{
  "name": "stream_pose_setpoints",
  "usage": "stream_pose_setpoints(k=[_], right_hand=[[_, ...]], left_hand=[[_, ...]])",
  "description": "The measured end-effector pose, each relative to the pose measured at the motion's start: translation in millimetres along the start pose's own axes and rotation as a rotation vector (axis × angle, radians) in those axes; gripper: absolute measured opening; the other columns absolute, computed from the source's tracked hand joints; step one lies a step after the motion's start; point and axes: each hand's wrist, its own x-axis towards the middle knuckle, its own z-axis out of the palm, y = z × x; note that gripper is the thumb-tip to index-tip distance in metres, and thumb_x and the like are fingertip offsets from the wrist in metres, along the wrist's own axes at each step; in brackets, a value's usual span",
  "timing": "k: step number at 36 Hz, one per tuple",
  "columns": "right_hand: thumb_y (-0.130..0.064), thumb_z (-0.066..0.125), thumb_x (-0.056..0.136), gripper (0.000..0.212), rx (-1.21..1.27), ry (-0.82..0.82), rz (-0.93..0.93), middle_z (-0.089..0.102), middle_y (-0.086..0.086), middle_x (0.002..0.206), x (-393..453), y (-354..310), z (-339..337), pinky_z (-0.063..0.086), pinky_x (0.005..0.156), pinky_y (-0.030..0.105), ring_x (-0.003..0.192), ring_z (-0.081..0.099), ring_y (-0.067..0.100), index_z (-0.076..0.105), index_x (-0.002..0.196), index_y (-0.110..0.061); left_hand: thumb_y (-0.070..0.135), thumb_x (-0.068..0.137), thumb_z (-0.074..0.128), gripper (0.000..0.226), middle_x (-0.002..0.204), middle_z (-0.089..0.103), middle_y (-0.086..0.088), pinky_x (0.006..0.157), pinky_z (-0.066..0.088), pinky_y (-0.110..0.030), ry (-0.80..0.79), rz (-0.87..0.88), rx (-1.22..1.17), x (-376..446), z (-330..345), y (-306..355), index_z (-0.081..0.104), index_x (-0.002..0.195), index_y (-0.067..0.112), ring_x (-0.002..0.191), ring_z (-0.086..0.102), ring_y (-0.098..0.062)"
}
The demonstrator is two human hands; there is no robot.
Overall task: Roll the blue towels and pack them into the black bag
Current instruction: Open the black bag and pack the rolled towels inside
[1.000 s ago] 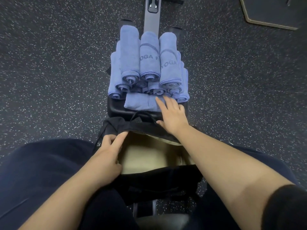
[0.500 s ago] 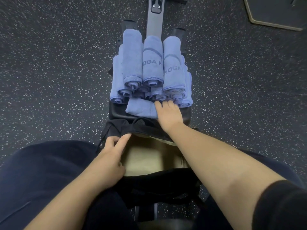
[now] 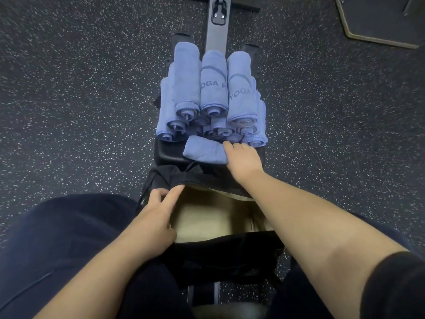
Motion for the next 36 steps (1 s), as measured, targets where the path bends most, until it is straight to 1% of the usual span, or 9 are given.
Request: stream_pose_setpoints(k=[3, 8, 13, 18, 23, 29, 31, 33, 36], right_hand=[[-0.010, 0.052, 0.088, 0.048, 0.015, -0.010, 0.006, 0.056, 0.012, 0.122, -3, 3, -1, 0.036, 0.088, 0.035, 0.112, 0.050, 0.031, 0.036, 0.134, -0.011], [-0.011, 0.052, 0.087, 0.043, 0.068, 0.008, 0.010, 0.056, 0.013, 0.119, -11, 6, -8, 0.035, 0.078, 0.037, 0.107, 0.051, 0.033, 0.040, 0.129, -0.009], [-0.016, 0.055, 0.086, 0.035, 0.174, 0.087, 0.021, 0.057, 0.013, 0.111, -24, 6, -19, 0.029, 0.070, 0.036, 0.101, 0.052, 0.034, 0.043, 0.119, -0.009], [-0.018, 0.056, 0.087, 0.036, 0.352, 0.147, 0.064, 0.059, 0.014, 0.107, -48, 5, -36, 0.036, 0.072, 0.038, 0.097, 0.053, 0.035, 0.044, 0.120, -0.010], [-0.016, 0.055, 0.087, 0.036, 0.578, 0.156, 0.138, 0.061, 0.012, 0.106, -84, 0, -57, 0.042, 0.076, 0.039, 0.097, 0.055, 0.034, 0.047, 0.122, -0.012], [-0.019, 0.054, 0.087, 0.035, 0.690, 0.135, 0.214, 0.057, 0.007, 0.095, -122, -14, -68, 0.044, 0.072, 0.038, 0.089, 0.055, 0.034, 0.044, 0.121, -0.017], [-0.021, 0.054, 0.087, 0.035, 0.706, 0.129, 0.232, 0.055, 0.005, 0.092, -129, -18, -72, 0.044, 0.073, 0.038, 0.089, 0.056, 0.034, 0.044, 0.120, -0.018], [-0.021, 0.054, 0.087, 0.036, 0.704, 0.127, 0.235, 0.058, 0.007, 0.097, -133, -22, -75, 0.043, 0.072, 0.037, 0.091, 0.056, 0.034, 0.044, 0.121, -0.018], [-0.025, 0.055, 0.090, 0.034, 0.728, 0.142, 0.260, 0.063, 0.009, 0.103, -140, -23, -77, 0.043, 0.073, 0.037, 0.094, 0.057, 0.033, 0.045, 0.121, -0.017]], left_hand=[[-0.004, 0.076, 0.052, 0.091, 0.115, 0.020, 0.014, 0.082, 0.048, -0.031, 0.000, 0.006, 0.007, 0, 0, 1, 0.015, 0.143, 0.045, 0.089, 0.049, -0.014], [-0.003, 0.076, 0.052, 0.090, 0.117, 0.020, 0.014, 0.084, 0.047, -0.031, 0.004, 0.010, 0.021, -1, 0, 1, 0.015, 0.143, 0.044, 0.090, 0.047, -0.015], [-0.003, 0.075, 0.052, 0.091, 0.121, 0.022, 0.013, 0.087, 0.047, -0.031, 0.015, 0.029, 0.017, -1, 0, 2, 0.017, 0.143, 0.045, 0.093, 0.049, -0.016], [-0.005, 0.074, 0.052, 0.090, 0.121, 0.023, 0.011, 0.088, 0.046, -0.030, 0.023, 0.037, 0.009, -2, 0, 6, 0.022, 0.143, 0.045, 0.095, 0.051, -0.018], [-0.009, 0.072, 0.051, 0.091, 0.120, 0.025, 0.008, 0.084, 0.047, -0.025, 0.020, 0.063, -0.005, -6, 0, 10, 0.028, 0.143, 0.044, 0.088, 0.050, -0.010], [-0.012, 0.071, 0.048, 0.096, 0.117, 0.023, 0.010, 0.079, 0.044, -0.017, -0.018, 0.130, 0.004, -10, 1, 13, 0.025, 0.132, 0.060, 0.088, 0.048, -0.004], [-0.013, 0.070, 0.044, 0.097, 0.118, 0.023, 0.009, 0.080, 0.043, -0.015, -0.034, 0.154, 0.026, -11, 4, 15, 0.027, 0.134, 0.058, 0.091, 0.047, -0.006], [-0.013, 0.069, 0.041, 0.099, 0.116, 0.024, 0.009, 0.079, 0.040, -0.010, -0.047, 0.184, 0.039, -13, 6, 17, 0.026, 0.135, 0.059, 0.090, 0.045, -0.005], [-0.015, 0.068, 0.038, 0.102, 0.118, 0.023, 0.011, 0.080, 0.034, -0.006, -0.014, 0.240, 0.040, -17, 7, 20, 0.021, 0.124, 0.069, 0.095, 0.045, -0.005]])
